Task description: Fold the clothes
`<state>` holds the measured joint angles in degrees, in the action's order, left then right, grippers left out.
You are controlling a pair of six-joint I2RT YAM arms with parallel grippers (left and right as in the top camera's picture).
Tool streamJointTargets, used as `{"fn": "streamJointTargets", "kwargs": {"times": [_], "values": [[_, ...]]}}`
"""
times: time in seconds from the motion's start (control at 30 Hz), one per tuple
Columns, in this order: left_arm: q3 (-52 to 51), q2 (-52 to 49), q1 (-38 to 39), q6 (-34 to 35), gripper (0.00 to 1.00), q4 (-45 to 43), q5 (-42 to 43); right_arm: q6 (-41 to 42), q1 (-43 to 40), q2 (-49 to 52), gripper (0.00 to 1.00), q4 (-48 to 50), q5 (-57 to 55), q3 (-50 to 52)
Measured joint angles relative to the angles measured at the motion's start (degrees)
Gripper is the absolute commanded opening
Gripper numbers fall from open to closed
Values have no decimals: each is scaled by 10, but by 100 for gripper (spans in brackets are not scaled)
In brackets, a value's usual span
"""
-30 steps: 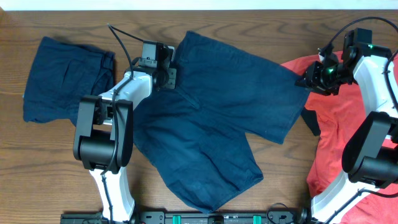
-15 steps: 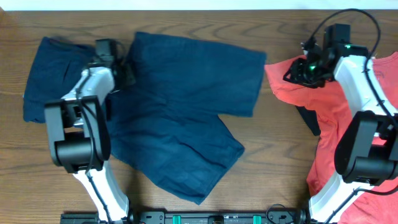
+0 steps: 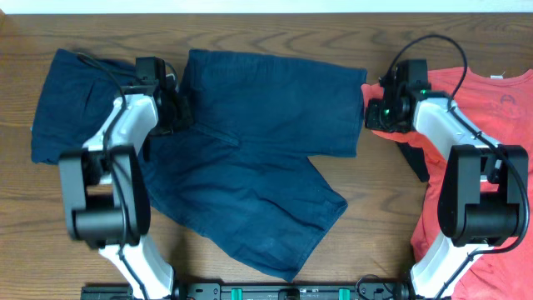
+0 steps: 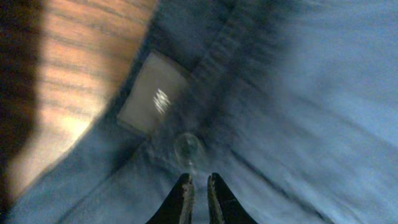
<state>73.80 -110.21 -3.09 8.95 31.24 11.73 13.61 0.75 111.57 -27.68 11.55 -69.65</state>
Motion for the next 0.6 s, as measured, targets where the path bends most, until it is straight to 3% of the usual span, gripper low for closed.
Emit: {"fn": "streamJointTargets", "kwargs": {"times": [0.3,0.4,0.6], "values": [[0,223,-2,-4,33,94,10,44,-83,9,3,73,-110,28],[0,262,-2,-16,44,132,9,45,-140,11,12,81,-127,27],[0,283,-2,-31,50,217,-50,0,-232,13,39,55,-56,9]]}}
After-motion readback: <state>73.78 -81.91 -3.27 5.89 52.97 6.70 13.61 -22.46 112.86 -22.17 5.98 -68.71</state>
